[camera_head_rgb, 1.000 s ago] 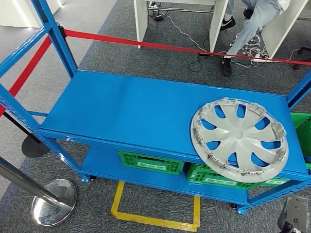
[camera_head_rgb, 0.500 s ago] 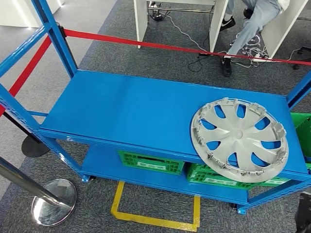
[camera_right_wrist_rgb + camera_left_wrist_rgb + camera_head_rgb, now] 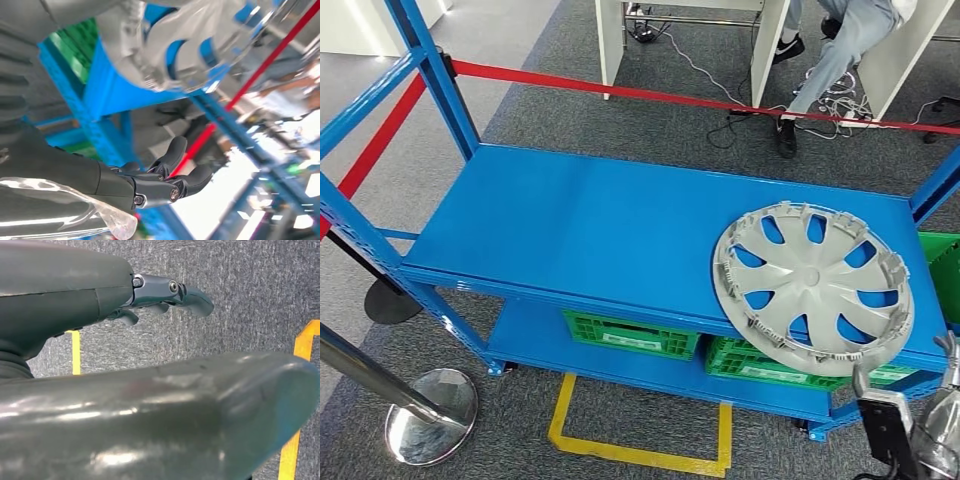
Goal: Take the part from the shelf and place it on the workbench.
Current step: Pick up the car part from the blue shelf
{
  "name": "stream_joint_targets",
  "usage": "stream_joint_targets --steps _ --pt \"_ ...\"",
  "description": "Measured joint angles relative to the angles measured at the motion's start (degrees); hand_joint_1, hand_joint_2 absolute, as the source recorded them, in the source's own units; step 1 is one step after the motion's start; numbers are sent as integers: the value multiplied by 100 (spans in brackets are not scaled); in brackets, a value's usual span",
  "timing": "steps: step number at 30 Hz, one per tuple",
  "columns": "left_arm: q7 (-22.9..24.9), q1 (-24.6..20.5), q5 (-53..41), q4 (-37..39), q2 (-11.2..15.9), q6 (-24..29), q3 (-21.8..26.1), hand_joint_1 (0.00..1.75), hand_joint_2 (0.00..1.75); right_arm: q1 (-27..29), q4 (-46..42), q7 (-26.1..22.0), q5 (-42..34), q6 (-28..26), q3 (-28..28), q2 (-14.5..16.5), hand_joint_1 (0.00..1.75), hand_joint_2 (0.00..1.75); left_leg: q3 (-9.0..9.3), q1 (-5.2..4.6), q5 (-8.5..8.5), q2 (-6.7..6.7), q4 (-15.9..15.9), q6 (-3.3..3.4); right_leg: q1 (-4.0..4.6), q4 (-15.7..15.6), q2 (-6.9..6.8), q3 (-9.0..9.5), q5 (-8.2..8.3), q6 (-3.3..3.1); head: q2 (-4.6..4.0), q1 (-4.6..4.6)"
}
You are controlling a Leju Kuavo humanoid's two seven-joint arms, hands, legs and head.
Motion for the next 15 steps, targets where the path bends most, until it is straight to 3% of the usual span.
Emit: stream_joint_targets --steps 9,15 --pt "-14 -42 -32 -37 25 0 -120 0 0 454 -185 214 749 -1197 1558 -1016 0 175 1 0 0 0 0 0 0 0 1 -4 0 0 0 1" --pt "-25 -83 -29 -37 25 0 -185 0 0 540 -185 249 1003 -1303 2077 -1427 0 175 1 0 0 0 0 0 0 0 1 -4 0 0 0 -1"
